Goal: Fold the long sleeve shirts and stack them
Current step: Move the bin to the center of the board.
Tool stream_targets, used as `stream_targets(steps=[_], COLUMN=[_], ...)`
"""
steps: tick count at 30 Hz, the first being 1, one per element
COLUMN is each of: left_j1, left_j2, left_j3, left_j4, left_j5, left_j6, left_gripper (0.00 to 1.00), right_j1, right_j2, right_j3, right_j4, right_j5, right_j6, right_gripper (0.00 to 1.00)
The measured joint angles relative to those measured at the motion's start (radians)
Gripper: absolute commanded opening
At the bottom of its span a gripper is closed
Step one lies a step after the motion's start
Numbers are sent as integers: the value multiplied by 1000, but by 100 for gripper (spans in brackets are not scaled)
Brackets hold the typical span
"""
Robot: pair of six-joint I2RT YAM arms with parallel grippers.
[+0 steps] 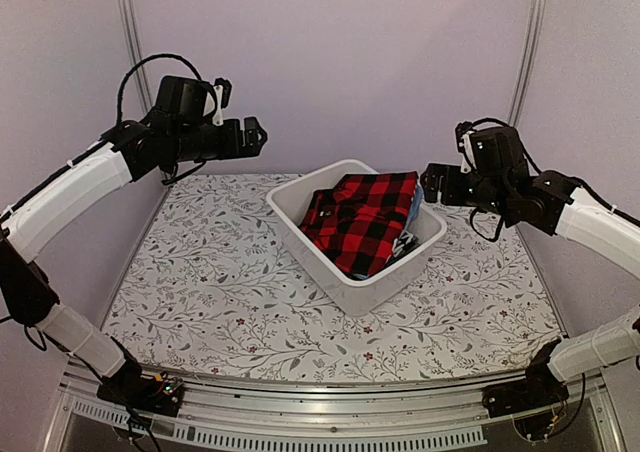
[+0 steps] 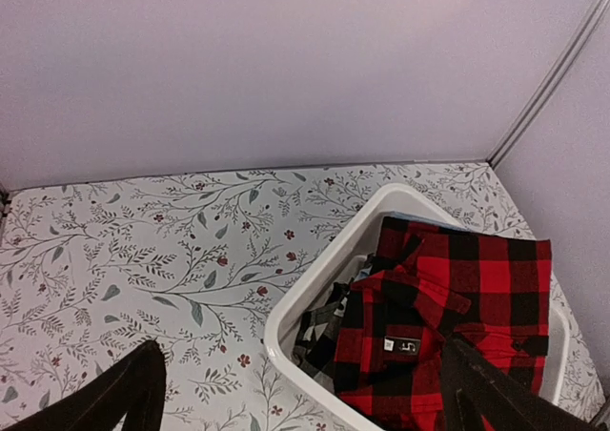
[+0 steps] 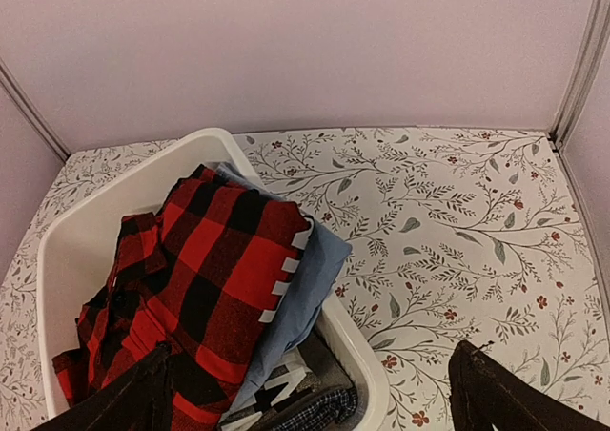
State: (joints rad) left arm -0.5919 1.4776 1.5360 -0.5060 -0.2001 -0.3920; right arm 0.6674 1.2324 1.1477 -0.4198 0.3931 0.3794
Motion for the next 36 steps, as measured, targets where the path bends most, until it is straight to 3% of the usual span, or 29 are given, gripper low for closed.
stream_targets(steps=[36], left_j1=[16], left_j2=[0], left_j3=[-61], left_j4=[-19], left_j5=[156], left_j6=[-6], left_gripper=[100], right_j1=[-76], right_j2=[139], right_j3=[48], right_j4=[-168], right_j5=[-211], right_j6=[48], right_gripper=[99])
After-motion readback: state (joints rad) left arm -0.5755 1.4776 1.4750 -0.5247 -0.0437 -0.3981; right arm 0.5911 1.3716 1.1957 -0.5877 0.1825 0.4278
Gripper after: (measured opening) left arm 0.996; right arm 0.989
